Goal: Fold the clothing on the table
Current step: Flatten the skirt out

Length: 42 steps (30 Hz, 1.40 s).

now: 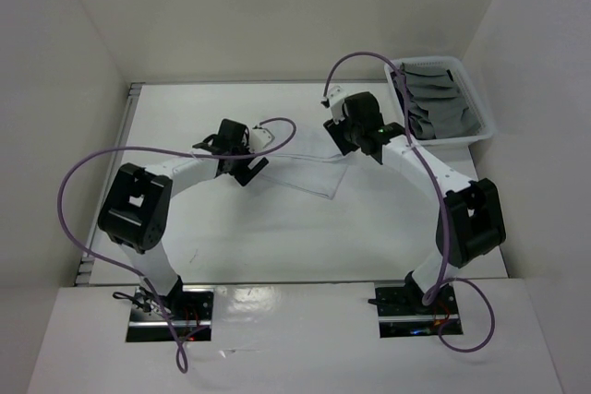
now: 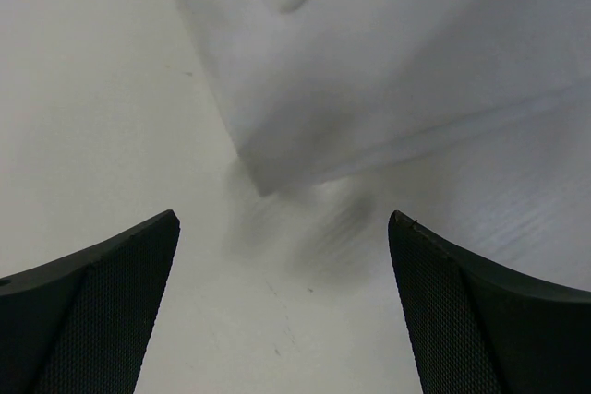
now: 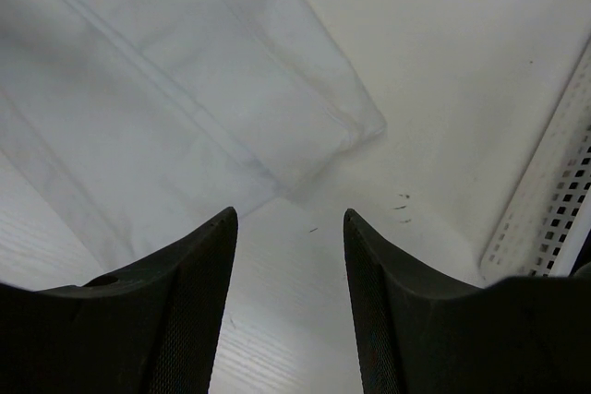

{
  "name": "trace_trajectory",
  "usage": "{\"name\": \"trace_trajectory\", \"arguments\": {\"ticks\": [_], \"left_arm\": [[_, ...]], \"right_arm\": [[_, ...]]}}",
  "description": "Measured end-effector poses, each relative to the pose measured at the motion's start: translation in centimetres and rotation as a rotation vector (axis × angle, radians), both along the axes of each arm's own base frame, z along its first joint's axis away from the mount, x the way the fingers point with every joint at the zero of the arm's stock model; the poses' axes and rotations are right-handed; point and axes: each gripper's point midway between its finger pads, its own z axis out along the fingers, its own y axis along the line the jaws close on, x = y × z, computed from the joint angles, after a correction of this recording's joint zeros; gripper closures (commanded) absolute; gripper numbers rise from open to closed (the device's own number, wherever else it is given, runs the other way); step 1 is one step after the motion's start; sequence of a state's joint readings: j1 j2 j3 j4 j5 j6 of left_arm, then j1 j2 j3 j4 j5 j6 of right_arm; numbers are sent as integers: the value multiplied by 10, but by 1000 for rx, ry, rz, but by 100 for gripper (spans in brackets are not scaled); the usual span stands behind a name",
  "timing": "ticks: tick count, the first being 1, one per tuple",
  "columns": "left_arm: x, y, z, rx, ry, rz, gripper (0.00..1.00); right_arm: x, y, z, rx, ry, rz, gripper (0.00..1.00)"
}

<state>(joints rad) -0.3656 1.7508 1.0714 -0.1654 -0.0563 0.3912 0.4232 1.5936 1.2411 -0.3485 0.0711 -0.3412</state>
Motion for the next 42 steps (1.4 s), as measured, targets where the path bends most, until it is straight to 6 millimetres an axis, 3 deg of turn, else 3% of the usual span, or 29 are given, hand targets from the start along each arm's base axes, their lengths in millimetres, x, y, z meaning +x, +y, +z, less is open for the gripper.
{"name": "trace_trajectory", "arguments": {"ticks": [9, 13, 14, 16, 18, 20, 23, 26, 31, 34, 35, 36, 37, 38, 40, 42], "left_arm": [[40, -14, -12, -29, -31, 13, 11], [61, -25, -16, -85, -11, 14, 27], [64, -26, -16, -97, -3, 19, 46], [69, -26, -19, -112, 13, 31, 50], [68, -24, -20, -110, 34, 27, 82], [63, -20, -22, -96, 62, 33, 100], [52, -15, -21, -75, 102, 36, 100], [30, -11, -11, -68, 162, 25, 100], [-9, -11, 31, -97, 174, -10, 100], [-35, -16, 47, -105, 189, -43, 91], [-43, -18, 48, -106, 200, -54, 84], [-53, -19, 46, -102, 221, -65, 57], [-62, -20, 44, -95, 245, -78, 44], [-70, -21, 40, -87, 270, -89, 18], [-88, -20, 34, -73, 322, -99, 3], [-101, -15, 33, -60, 352, -94, 0]], "right_arm": [[-5, -2, -7, -19, 17, 13, 45], [-8, -4, -4, -17, 13, 14, 45], [-8, -4, -2, -15, 9, 14, 45], [-10, -4, 2, -11, -1, 14, 46], [-13, -5, 5, -8, -8, 17, 46], [-16, -4, 9, -5, -15, 20, 46], [-18, -5, 15, 3, -29, 20, 46], [-20, -5, 24, 13, -47, 20, 46], [-28, -2, 35, 26, -61, 31, 46], [-37, 7, 38, 32, -58, 56, 46], [-40, 10, 38, 31, -52, 65, 46], [-44, 13, 38, 30, -45, 73, 46], [-47, 16, 37, 27, -38, 83, 46], [-51, 18, 35, 23, -30, 91, 46], [-56, 20, 33, 16, -15, 99, 46], [-60, 20, 30, 7, 1, 104, 46]]}}
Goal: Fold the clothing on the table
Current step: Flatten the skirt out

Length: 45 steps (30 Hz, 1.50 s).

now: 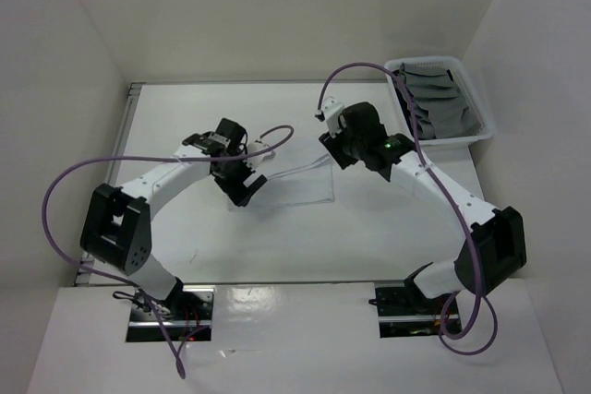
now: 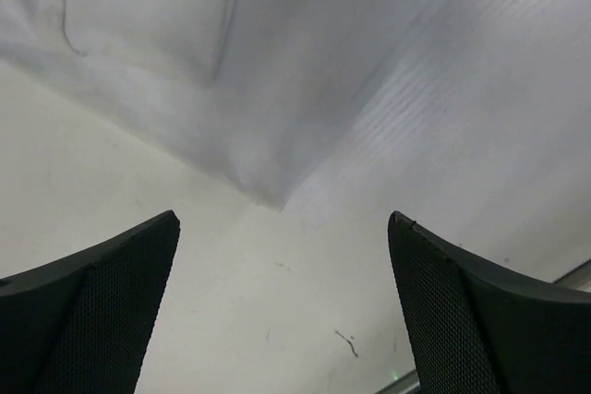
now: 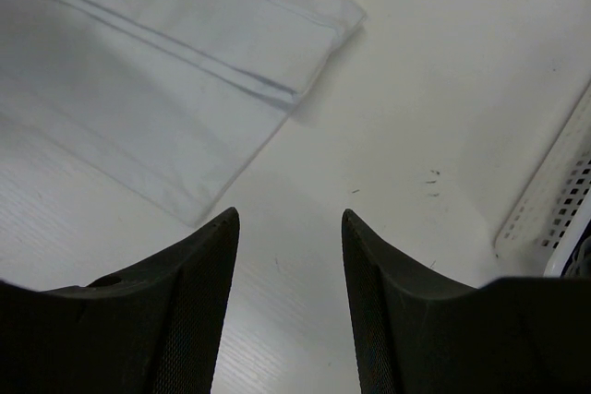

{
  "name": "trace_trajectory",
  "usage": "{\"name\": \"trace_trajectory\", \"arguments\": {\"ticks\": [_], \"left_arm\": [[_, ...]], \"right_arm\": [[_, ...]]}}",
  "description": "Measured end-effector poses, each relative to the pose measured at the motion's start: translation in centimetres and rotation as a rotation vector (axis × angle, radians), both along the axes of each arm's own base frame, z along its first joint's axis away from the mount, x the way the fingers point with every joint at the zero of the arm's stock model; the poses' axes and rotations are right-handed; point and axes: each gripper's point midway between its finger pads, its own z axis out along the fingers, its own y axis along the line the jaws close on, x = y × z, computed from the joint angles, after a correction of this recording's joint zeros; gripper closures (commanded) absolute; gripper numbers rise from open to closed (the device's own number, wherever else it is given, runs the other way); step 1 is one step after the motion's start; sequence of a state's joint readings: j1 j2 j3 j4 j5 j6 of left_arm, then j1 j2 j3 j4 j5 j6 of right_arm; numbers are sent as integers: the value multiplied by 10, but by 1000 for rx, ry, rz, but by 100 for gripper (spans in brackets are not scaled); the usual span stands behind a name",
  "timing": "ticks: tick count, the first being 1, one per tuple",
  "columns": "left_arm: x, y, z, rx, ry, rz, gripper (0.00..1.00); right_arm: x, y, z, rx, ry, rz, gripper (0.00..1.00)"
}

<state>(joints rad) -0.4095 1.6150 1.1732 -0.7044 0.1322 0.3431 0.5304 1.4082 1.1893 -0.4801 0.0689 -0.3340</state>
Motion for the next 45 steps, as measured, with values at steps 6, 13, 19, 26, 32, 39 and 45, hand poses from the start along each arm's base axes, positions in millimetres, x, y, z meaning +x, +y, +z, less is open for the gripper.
{"name": "trace_trajectory", "arguments": {"ticks": [6, 13, 19, 26, 32, 39, 45], "left_arm": [[-3, 15, 41, 11, -141, 28, 0], [27, 19, 52, 24, -319, 80, 2], [42, 19, -22, 120, -183, 100, 6], [62, 8, -43, 118, -142, 148, 12], [84, -2, -29, 69, -211, 177, 17], [81, -4, -51, 80, -159, 181, 22], [76, -3, -54, 84, -138, 177, 27]], "right_arm": [[-5, -2, 2, -8, 2, -1, 46], [-3, -3, -2, -18, 7, -4, 49], [7, 1, -34, -63, 63, -13, 55], [12, 6, -77, -120, 148, -9, 57], [17, 9, -77, -113, 134, -11, 57], [21, 10, -74, -105, 113, -15, 57], [23, 10, -73, -106, 105, -20, 57]]}}
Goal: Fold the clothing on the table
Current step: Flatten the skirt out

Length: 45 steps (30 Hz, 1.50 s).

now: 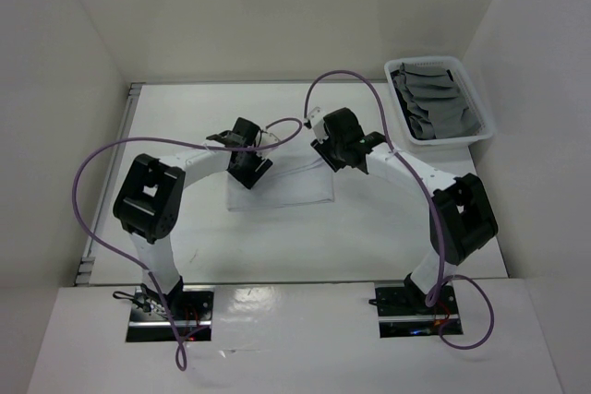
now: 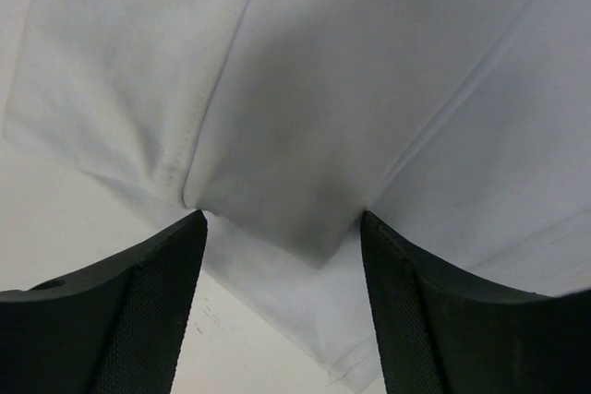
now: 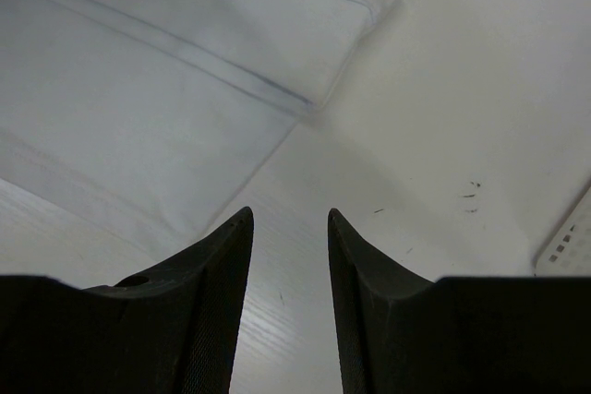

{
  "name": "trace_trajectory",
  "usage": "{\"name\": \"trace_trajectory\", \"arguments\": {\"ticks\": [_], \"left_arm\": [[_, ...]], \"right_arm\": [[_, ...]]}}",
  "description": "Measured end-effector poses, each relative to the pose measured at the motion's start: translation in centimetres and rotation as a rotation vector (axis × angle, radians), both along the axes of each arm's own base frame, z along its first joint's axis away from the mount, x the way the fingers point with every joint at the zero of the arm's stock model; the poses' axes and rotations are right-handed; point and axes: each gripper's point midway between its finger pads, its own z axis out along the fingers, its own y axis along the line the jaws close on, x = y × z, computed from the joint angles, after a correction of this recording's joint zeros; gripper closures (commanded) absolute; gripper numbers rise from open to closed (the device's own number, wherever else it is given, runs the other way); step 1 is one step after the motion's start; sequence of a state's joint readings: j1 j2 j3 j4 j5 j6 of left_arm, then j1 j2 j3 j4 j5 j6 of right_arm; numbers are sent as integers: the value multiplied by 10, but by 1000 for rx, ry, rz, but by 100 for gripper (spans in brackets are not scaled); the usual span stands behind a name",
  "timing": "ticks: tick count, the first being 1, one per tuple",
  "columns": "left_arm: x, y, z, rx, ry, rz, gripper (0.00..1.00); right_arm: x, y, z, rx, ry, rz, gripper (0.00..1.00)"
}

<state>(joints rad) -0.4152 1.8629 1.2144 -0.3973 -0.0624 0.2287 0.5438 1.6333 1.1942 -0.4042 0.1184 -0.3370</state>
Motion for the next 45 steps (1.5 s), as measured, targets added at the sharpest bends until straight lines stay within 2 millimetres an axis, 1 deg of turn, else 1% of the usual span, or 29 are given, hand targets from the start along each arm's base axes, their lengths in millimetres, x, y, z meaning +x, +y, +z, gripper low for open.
{"name": "trace_trajectory", "arguments": {"ticks": [5, 6, 8, 12, 17, 19, 21, 23, 25, 31, 34, 36, 37, 41, 45], "left_arm": [[-2, 1, -1, 3, 8, 0, 43], [-2, 1, -1, 4, 9, -1, 50], [-3, 1, -1, 4, 13, -1, 56], [-4, 0, -1, -1, 16, -6, 62], [-4, -1, -1, -6, 18, -10, 75], [-4, -1, -1, -6, 18, -10, 78], [-4, -2, -1, -7, 18, -9, 84], [-4, -2, -1, -6, 18, -10, 85], [-4, -2, -1, -6, 18, -10, 85], [-5, 0, 0, -13, 24, -8, 85], [-6, 3, 2, -21, 29, -1, 85], [-6, 6, 5, -26, 30, 5, 85], [-6, 6, 6, -28, 30, 6, 85], [-7, 7, 11, -40, 26, 6, 85], [-8, 5, 14, -51, 25, 1, 85]], "right_arm": [[0, 0, 0, -1, -1, 0, 57], [0, 0, 0, -1, -1, -1, 57], [0, 0, 0, -1, -1, 0, 57], [1, 0, 1, 1, -4, -3, 57], [5, 2, 4, 16, -25, -9, 57], [8, 4, 5, 21, -34, -9, 57], [12, 7, 6, 26, -42, -9, 57], [18, 10, 2, 28, -44, -9, 57], [22, 13, -6, 21, -34, -10, 57], [27, 16, -48, -16, 37, -6, 57], [28, 14, -60, -20, 63, -8, 58], [31, 13, -60, -9, 67, -10, 58], [34, 11, -58, -2, 65, -15, 60], [47, 3, -51, 29, 43, -36, 60], [50, 0, -50, 44, 43, -41, 60]]}}
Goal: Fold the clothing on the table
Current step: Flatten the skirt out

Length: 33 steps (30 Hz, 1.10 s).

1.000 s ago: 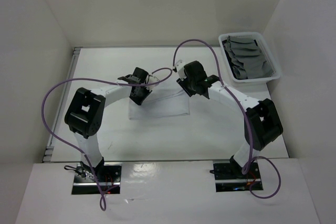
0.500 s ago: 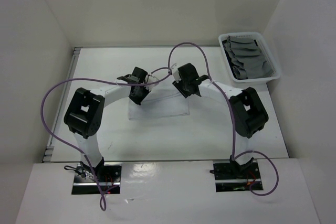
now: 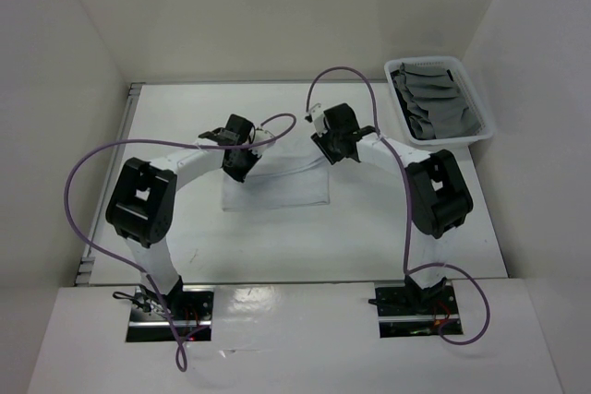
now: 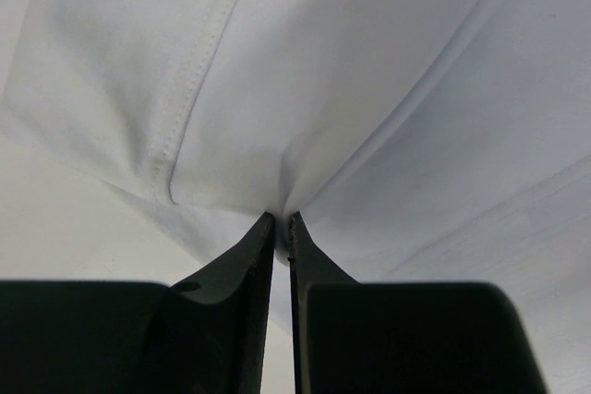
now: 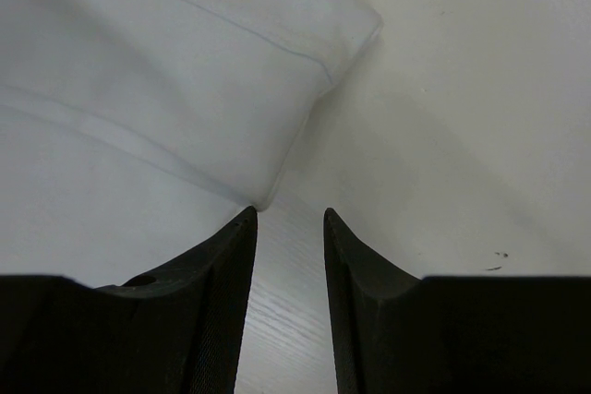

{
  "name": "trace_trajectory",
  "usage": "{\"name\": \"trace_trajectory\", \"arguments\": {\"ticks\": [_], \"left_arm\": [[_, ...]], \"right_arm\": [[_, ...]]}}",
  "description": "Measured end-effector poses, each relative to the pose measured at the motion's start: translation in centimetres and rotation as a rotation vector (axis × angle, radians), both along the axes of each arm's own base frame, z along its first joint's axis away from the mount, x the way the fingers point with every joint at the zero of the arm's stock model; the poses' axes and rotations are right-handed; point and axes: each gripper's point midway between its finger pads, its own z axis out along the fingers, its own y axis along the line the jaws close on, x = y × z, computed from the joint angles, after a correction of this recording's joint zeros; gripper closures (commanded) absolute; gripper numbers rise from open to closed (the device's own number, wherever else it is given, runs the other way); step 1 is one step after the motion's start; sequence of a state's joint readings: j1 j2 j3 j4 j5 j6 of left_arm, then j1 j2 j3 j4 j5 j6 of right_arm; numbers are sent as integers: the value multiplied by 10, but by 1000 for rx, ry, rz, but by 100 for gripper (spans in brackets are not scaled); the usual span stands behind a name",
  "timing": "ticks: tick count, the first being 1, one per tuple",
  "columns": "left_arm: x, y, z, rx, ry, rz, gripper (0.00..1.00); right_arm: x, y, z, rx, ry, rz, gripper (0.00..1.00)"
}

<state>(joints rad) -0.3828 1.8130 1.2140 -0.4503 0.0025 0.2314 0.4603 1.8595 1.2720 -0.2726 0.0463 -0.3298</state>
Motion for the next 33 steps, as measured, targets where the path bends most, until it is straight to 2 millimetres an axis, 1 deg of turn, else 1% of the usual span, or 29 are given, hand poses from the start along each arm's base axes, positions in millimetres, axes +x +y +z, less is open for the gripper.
{"name": "trace_trajectory", "arguments": {"ticks": [12, 16, 20, 23, 26, 27, 30, 33], "left_arm": [[-3, 1, 1, 1, 9, -2, 85], [-4, 1, 2, 0, 7, -2, 85], [-6, 1, 5, -3, 4, -3, 85], [-6, 1, 7, -7, 1, -4, 85], [-6, 0, 9, -11, -3, -6, 85], [-6, 0, 10, -12, -4, -6, 85], [-7, 0, 11, -15, -6, -7, 85], [-8, 1, 13, -17, -11, -7, 85]], "right_arm": [[-1, 19, 3, 82, 27, 49, 60], [-1, 22, 1, 90, 37, 55, 60], [-1, 23, -6, 86, 52, 56, 60], [-2, 22, -14, 80, 68, 56, 65], [-3, 22, -18, 77, 77, 57, 79], [-3, 22, -18, 77, 79, 55, 87], [-2, 24, -17, 80, 79, 58, 97], [-1, 26, -14, 87, 81, 65, 98]]}}
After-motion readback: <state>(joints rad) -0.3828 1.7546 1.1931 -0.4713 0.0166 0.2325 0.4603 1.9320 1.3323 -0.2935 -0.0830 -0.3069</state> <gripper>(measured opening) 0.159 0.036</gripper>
